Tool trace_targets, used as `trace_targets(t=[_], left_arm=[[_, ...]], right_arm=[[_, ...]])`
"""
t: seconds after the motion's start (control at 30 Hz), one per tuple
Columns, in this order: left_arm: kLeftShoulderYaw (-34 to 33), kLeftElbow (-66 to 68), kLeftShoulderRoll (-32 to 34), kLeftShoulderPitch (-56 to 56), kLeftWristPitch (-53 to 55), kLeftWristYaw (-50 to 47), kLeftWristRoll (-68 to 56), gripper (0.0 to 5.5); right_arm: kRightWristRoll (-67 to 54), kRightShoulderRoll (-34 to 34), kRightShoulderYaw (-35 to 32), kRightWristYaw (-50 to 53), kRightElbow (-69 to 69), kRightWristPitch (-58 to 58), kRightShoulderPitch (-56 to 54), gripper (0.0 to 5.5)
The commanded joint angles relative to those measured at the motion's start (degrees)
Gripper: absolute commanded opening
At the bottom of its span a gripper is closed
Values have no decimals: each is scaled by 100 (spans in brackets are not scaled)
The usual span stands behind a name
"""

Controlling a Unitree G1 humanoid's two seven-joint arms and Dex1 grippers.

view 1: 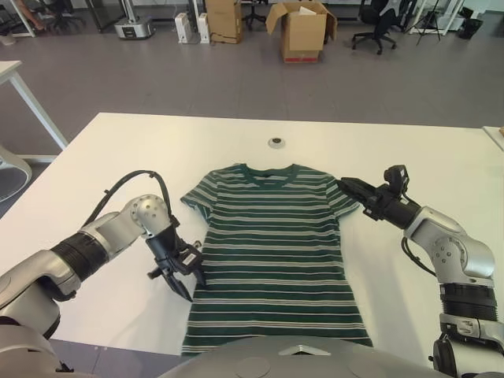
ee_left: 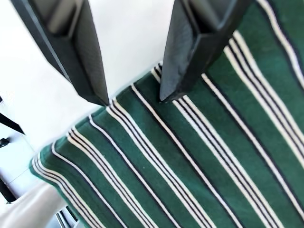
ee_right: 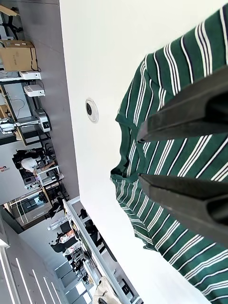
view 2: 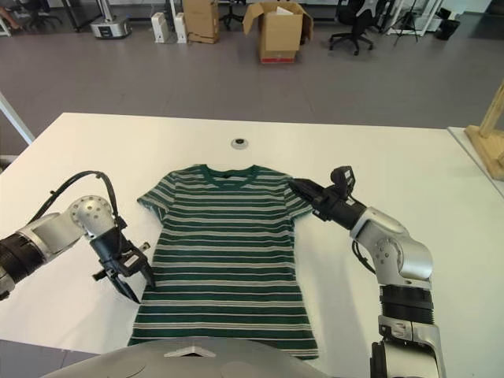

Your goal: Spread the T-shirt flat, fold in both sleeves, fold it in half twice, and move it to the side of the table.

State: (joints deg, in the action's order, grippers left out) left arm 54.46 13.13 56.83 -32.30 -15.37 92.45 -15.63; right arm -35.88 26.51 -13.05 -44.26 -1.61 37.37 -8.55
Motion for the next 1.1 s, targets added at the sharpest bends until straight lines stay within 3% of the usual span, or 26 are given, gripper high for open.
trace_targets(t=[0.03,0.2,0.27,0.33,0.4,0.7,1.1], left_arm=[[-521,334,-357,433,448,-196,-170,194],[-3142,-396,-821,96,3928,-1655,-3356,194],[-4206,288,-1403,-49,4321,-2817,-3947,194],[-4854,975,-1787,23,4158,-3858,-3725,194],[-4951,1637,-1979,214,3750,-4674,-2905,194],[-5881,2242,-2832,1184,2650,-5993,-1687,194],[-5951,1511,-3402,2140,2776,-6319,-864,194]], right_arm=[[25,13,73,17,-77,-21,91,121],[-93,-51,6,102,-216,70,299,121],[-173,-133,-124,258,-175,94,231,121],[-241,-200,-375,511,-58,31,0,121],[-254,-269,-728,951,172,-132,-295,121],[-378,-537,-1308,1603,83,-462,0,121],[-467,-638,-1353,1770,-53,-527,262,121]])
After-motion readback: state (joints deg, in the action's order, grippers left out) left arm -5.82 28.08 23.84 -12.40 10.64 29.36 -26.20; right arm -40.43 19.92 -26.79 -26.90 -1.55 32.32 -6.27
